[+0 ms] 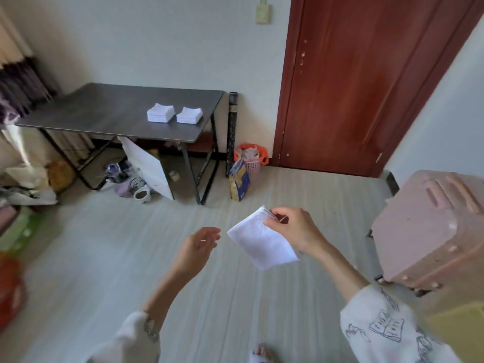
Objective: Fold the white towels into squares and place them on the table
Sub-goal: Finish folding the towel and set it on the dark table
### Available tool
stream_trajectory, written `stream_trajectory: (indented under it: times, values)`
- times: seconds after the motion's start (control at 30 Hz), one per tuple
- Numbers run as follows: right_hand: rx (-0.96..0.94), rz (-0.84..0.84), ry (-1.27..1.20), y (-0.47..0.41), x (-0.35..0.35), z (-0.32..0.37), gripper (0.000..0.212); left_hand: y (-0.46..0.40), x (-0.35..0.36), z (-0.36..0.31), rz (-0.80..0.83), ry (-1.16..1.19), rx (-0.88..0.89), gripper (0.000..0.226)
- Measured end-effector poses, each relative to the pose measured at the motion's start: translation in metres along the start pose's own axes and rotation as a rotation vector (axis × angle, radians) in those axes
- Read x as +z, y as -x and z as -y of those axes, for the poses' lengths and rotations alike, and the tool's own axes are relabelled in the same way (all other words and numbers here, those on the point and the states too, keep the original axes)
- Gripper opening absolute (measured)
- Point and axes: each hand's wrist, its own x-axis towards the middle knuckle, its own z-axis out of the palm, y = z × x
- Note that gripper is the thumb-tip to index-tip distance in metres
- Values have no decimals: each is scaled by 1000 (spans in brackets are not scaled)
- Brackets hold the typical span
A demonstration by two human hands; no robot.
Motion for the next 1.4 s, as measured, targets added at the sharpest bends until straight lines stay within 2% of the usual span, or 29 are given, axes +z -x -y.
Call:
stream_trajectory:
  times: [0.17,0.33,0.47,0.5,0.67,0.8,0.83,0.9,1.03,1.2,1.4]
  values:
    - [-97,134,-17,-104,46,38,19,-77,-60,15,-81,74,-23,17]
    - [-208,270,11,-222,81,80,26,-182,-121,21,-93,0,21,14]
    - [-269,337,33,-309,96,123,12,-261,-166,11,-14,-41,50,40]
    - [-278,347,43,-330,99,132,5,-279,-177,10,3,-54,50,39]
    - [-306,414,77,-427,123,167,7,-364,-221,9,37,-70,90,30]
    - [-296,432,68,-501,148,187,9,-434,-252,19,-12,-150,117,7]
    - [-287,423,65,-521,156,191,10,-453,-260,24,-24,-170,132,9]
    - [-254,402,44,-562,171,196,11,-491,-275,33,-32,-185,162,23]
    - [-118,432,-117,-643,196,206,18,-575,-311,43,66,-114,175,14]
    - [166,441,-402,-720,214,193,21,-668,-343,52,216,83,41,27]
    - [408,466,-870,-787,236,154,53,-762,-350,67,316,296,-120,34]
